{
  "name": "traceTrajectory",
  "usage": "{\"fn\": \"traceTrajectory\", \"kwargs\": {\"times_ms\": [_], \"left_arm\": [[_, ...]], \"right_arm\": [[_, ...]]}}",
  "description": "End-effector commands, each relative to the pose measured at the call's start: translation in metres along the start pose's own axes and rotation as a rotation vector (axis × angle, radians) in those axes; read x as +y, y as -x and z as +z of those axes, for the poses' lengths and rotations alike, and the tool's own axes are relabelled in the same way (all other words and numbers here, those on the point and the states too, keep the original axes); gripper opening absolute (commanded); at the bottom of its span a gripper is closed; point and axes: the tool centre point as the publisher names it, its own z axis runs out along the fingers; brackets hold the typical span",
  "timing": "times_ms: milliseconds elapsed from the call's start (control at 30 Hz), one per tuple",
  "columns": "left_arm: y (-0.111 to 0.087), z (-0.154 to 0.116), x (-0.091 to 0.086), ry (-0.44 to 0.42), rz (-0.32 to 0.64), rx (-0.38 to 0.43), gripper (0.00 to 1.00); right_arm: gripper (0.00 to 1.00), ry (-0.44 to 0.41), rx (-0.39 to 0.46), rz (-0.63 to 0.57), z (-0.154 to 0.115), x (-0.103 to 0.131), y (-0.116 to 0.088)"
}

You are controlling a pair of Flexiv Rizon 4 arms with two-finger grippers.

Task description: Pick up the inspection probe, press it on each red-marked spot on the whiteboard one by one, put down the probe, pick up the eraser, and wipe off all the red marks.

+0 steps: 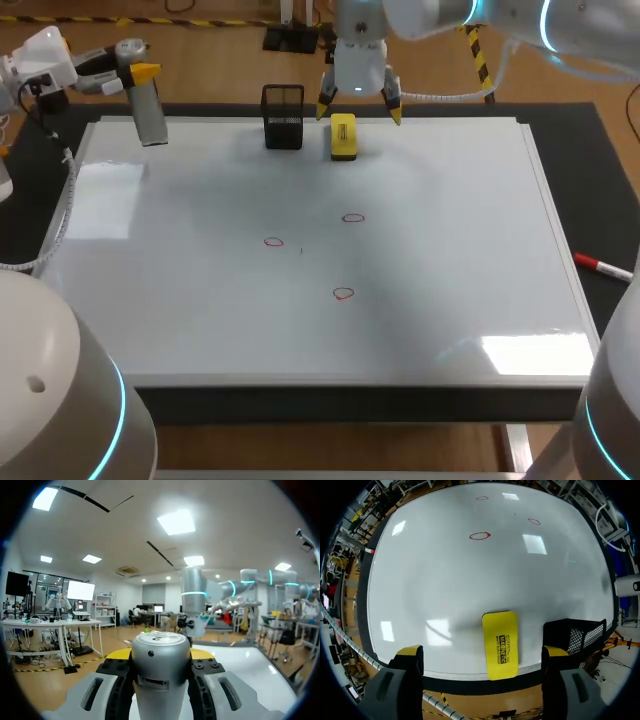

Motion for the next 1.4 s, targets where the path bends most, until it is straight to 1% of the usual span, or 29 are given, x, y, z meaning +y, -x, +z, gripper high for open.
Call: {"fn": "traceTrajectory", "kwargs": {"times_ms": [33, 267, 433, 933, 1200, 1233, 1267, 1300, 1367, 1400], "left_arm": [[-0.001, 0.0, -0.001, 0.001, 0.001, -0.003, 0.0], [-0.001, 0.0, -0.001, 0.001, 0.001, -0.003, 0.0], [-0.001, 0.0, -0.001, 0.001, 0.001, -0.003, 0.0], [-0.001, 0.0, -0.001, 0.001, 0.001, -0.003, 0.0], [-0.001, 0.0, -0.001, 0.001, 0.001, -0.003, 0.0], [-0.001, 0.0, -0.001, 0.001, 0.001, -0.003, 0.0], [-0.001, 0.0, -0.001, 0.001, 0.001, -0.003, 0.0], [-0.001, 0.0, -0.001, 0.001, 0.001, -0.003, 0.0], [-0.001, 0.0, -0.001, 0.001, 0.001, -0.003, 0.0], [-0.001, 0.0, -0.001, 0.001, 0.001, -0.003, 0.0]], "right_arm": [[1.0, 0.01, 0.03, -0.022, 0.006, -0.001, 0.005], [1.0, 0.022, 0.007, -0.062, 0.012, 0.0, 0.007], [1.0, 0.014, 0.007, -0.094, 0.015, 0.0, 0.009], [1.0, 0.047, 0.002, -0.088, 0.028, -0.004, 0.01], [1.0, 0.052, 0.019, -0.089, 0.032, -0.007, 0.01], [0.9, 0.052, 0.021, -0.088, 0.032, -0.007, 0.01], [0.56, 0.052, 0.023, -0.087, 0.032, -0.007, 0.01], [0.42, 0.051, 0.025, -0.086, 0.032, -0.007, 0.01], [0.0, 0.046, 0.033, -0.076, 0.031, -0.008, 0.01], [0.0, 0.043, 0.034, -0.076, 0.03, -0.009, 0.01]]}}
